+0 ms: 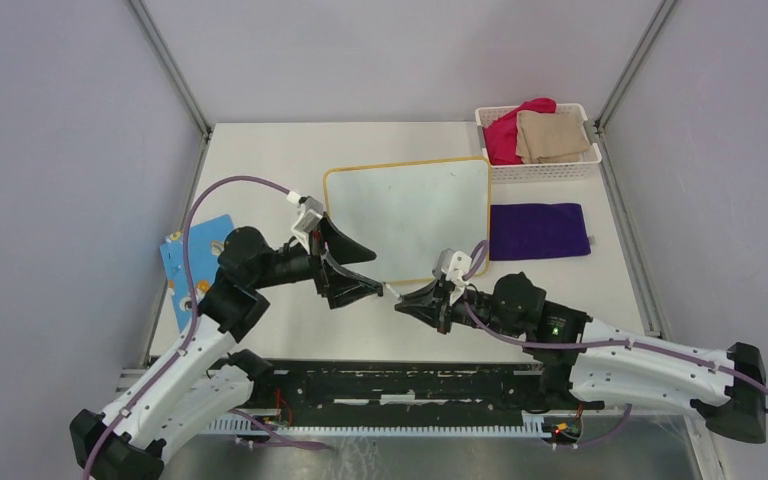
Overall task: Write a sentence on the whiteboard
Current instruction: Place the pen cap at the center of the board, then write a sentence on the whiteboard.
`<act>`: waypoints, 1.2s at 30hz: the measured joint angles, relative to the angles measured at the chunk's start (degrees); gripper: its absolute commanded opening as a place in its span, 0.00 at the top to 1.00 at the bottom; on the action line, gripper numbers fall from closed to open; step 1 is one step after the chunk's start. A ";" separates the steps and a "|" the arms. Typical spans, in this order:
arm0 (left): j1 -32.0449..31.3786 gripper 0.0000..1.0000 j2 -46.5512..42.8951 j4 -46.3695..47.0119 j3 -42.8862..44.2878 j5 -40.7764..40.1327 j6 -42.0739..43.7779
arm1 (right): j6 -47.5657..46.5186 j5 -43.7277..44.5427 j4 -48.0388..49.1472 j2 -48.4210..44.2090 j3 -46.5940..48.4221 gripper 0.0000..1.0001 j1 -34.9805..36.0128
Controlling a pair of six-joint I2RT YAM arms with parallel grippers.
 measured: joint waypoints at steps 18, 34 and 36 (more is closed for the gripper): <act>-2.95 0.43 2.78 -0.04 -0.26 5.40 1.90 | 0.02 -2.97 2.08 4.98 2.54 1.00 0.00; -4.74 0.90 5.33 -1.79 -0.24 6.71 3.52 | 0.11 -2.23 2.03 5.92 2.56 1.00 -0.07; -4.79 0.98 5.33 -1.88 -0.24 6.69 3.96 | 0.44 -1.88 1.90 6.01 2.54 1.00 -0.17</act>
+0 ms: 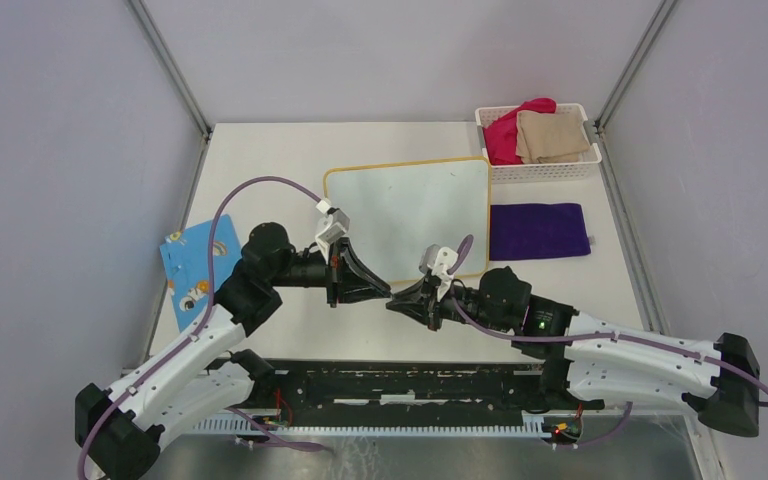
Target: Write a sentence on the whiteboard
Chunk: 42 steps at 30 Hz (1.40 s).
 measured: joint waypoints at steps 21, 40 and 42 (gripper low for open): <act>-0.17 0.98 -10.67 4.28 6.71 -30.36 -6.78 | -2.91 7.43 1.25 -15.32 0.44 0.34 -0.09; -0.17 0.98 -9.51 28.74 7.45 -31.65 -27.56 | 14.82 2.29 26.93 1.84 11.13 0.28 -0.22; -0.20 0.98 -10.32 28.74 7.37 -31.89 -27.87 | 15.67 2.58 27.26 2.86 12.76 0.28 -0.37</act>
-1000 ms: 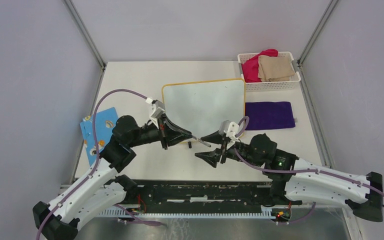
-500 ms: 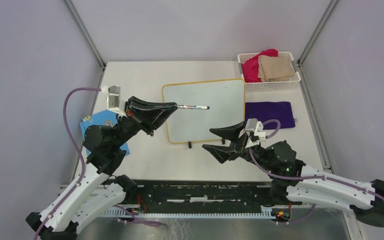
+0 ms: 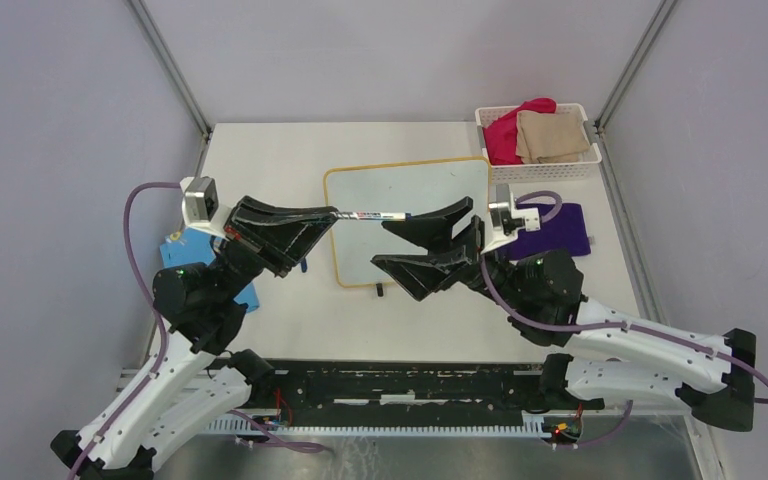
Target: Write a sentence on the whiteboard
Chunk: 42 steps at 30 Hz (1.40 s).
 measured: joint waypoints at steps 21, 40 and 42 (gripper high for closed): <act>0.00 0.98 -2.10 -2.21 -0.94 -4.87 -0.42 | 11.63 -8.96 1.49 11.89 13.05 0.48 -5.51; -0.04 0.98 -2.93 -4.39 0.24 -5.44 -0.42 | 16.85 -14.19 2.62 14.86 15.82 0.71 -8.24; -0.07 0.98 -2.93 -4.37 0.26 -5.51 -0.42 | 16.85 -14.16 2.43 15.02 16.06 0.71 -8.33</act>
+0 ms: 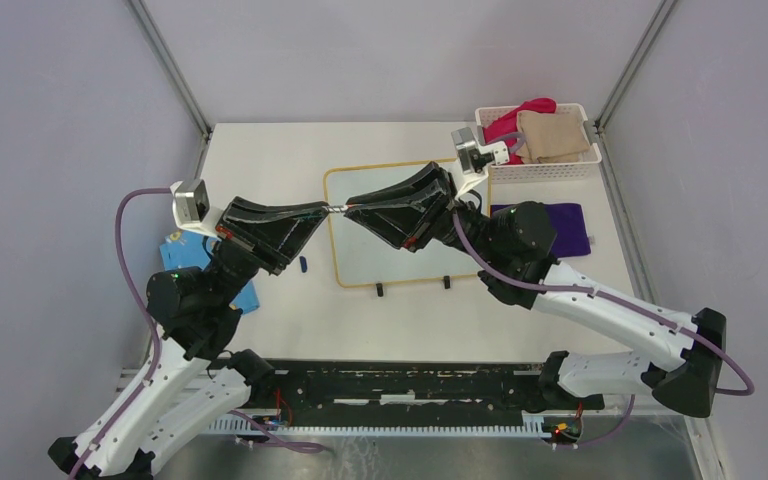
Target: Write a sentence on the whiteboard
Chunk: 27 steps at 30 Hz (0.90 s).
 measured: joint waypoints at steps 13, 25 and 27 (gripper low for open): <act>0.00 0.98 0.11 -0.35 0.09 -0.09 0.00 | -0.59 0.13 -1.81 0.11 0.79 0.75 -0.02; 0.00 0.98 0.11 -2.64 1.38 -0.09 0.02 | -2.25 0.20 -4.11 0.11 1.92 0.75 -0.02; 0.00 0.98 0.11 -2.93 1.44 -0.09 0.04 | -2.62 0.24 -4.33 0.09 1.92 0.73 -0.02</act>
